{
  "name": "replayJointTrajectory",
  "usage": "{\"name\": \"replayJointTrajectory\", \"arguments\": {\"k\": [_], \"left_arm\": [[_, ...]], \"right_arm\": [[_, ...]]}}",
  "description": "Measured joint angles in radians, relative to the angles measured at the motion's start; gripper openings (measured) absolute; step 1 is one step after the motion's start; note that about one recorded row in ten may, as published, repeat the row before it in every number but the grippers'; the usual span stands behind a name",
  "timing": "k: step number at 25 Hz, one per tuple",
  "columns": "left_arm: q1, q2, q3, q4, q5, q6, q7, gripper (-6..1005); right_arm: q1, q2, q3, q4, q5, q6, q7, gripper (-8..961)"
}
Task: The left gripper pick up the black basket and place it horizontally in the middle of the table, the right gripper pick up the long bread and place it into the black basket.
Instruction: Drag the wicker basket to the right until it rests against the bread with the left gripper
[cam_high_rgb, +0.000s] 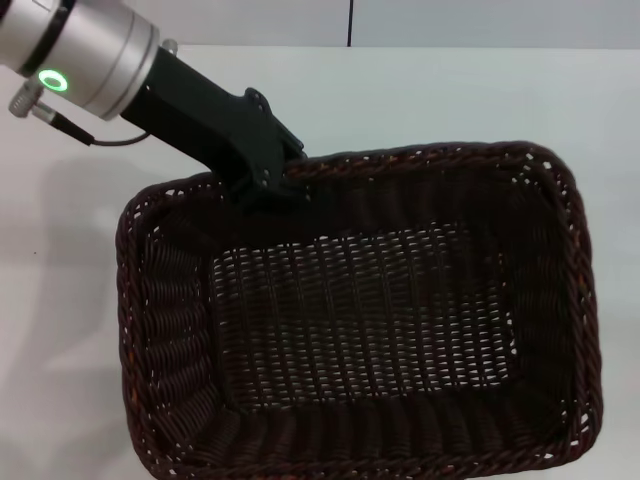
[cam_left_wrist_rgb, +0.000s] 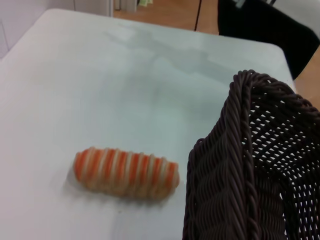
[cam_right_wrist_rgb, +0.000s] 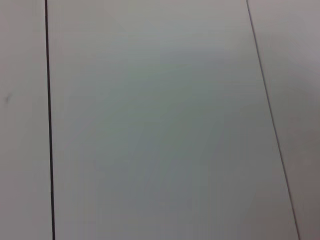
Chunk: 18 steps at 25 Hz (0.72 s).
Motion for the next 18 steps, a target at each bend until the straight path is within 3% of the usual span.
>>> {"name": "replayJointTrajectory", "arguments": {"k": [5,18], "left_arm": [[0.027,0.000,0.057,0.028,0.022,0.063,0.036,297],[0.028,-0.003,0.091,0.069,0.034,0.124,0.069,335]], "right_arm": [[0.000,0.000,-0.002,0.001,-0.003,0.000,0.000,643],[-0.011,0.000,-0.004,0.015,-0.003,0.000,0.000,642]]}}
